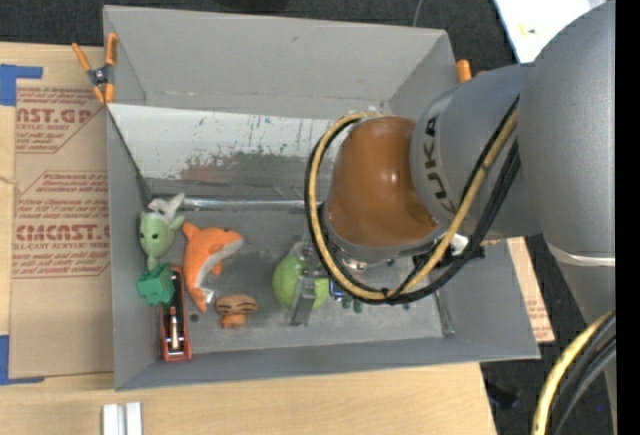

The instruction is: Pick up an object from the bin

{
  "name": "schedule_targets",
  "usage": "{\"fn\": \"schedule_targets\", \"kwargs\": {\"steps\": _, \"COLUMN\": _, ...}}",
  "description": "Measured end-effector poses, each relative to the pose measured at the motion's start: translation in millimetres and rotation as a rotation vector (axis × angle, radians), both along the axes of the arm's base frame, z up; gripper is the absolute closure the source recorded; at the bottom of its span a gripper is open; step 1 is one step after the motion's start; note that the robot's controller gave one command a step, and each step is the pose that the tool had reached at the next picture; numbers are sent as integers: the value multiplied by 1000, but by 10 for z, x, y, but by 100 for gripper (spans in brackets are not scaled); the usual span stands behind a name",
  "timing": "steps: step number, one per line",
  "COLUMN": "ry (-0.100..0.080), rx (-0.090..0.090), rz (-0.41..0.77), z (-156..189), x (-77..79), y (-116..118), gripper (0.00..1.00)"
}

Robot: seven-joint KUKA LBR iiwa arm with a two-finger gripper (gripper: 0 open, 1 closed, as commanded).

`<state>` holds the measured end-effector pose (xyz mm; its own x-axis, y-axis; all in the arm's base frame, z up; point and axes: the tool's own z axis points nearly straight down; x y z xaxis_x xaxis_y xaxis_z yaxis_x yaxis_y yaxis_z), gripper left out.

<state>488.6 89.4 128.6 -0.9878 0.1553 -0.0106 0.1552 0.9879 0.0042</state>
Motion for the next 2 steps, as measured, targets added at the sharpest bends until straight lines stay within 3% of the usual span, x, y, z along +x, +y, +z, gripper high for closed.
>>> {"fn": "schedule_targets", "kwargs": {"steps": 2, "ry": -11, "rx": -1, "rz": 28, "z": -524, "x": -60, "y": 63, "gripper": 100}}
